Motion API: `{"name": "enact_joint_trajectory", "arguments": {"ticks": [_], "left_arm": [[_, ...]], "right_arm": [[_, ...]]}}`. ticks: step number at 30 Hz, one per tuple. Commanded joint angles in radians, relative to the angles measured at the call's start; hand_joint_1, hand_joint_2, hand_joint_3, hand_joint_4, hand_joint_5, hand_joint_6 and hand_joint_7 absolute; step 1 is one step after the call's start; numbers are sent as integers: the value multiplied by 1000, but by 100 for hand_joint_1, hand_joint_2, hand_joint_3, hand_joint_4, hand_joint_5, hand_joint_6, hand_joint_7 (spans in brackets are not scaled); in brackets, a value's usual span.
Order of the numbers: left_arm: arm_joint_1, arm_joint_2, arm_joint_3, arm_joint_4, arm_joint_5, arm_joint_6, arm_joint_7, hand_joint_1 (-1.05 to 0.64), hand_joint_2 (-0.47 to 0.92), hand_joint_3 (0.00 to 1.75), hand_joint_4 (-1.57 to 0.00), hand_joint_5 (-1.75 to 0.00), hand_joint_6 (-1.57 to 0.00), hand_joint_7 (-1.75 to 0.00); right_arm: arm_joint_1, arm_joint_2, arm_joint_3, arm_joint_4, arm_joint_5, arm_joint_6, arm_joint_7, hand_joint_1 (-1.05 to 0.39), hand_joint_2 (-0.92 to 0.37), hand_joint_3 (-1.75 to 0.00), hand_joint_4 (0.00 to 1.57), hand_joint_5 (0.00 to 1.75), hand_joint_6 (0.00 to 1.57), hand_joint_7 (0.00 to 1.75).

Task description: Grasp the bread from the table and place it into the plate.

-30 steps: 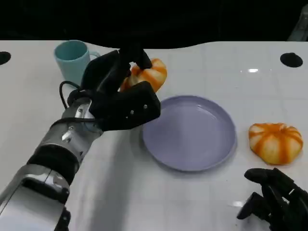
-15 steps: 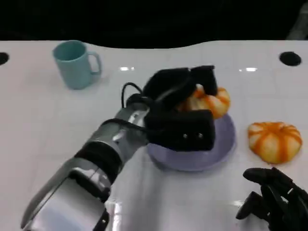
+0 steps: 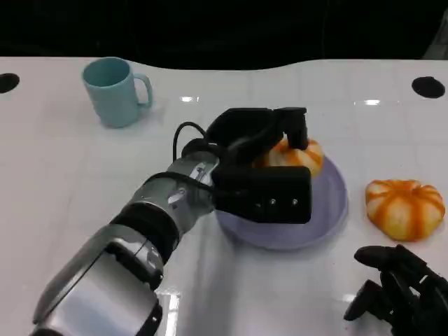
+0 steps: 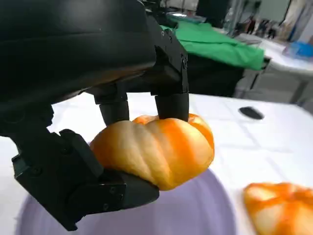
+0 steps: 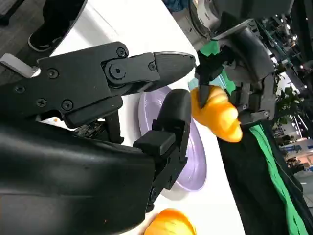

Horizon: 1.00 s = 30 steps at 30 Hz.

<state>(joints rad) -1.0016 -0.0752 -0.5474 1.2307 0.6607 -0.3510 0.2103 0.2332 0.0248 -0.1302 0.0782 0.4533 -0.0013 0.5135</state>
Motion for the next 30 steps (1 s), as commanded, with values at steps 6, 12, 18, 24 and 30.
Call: {"name": "enact_joint_trajectory", "arguments": {"ticks": [6,12,18,24,30], "left_arm": [[-29,6,-47,8,51,90,4,-22,90,27,-84,-175,-69,-145],[-33,17,-11,5,-5,86,-126,-24,92,12,-67,-149,-75,-67],[-29,32,16,3,-37,66,-188,-45,92,13,-51,-62,-65,-4],[-42,59,28,-5,-55,51,-264,-63,92,27,-37,-16,-45,0],[-36,96,75,-31,-104,14,-341,-71,92,38,-37,-14,-42,0]], "right_arm": [[3,-6,-8,4,2,-19,-2,-78,-92,-20,67,146,73,96],[7,-5,-6,-14,13,8,-10,-77,-92,-19,68,145,73,95],[1,-10,-3,4,-18,-29,-9,-80,-92,-23,66,148,72,99],[-14,-5,-13,25,7,-18,7,-78,-92,-20,66,148,72,99],[-20,-6,-16,36,17,-11,9,-77,-92,-18,66,147,73,97]]}}
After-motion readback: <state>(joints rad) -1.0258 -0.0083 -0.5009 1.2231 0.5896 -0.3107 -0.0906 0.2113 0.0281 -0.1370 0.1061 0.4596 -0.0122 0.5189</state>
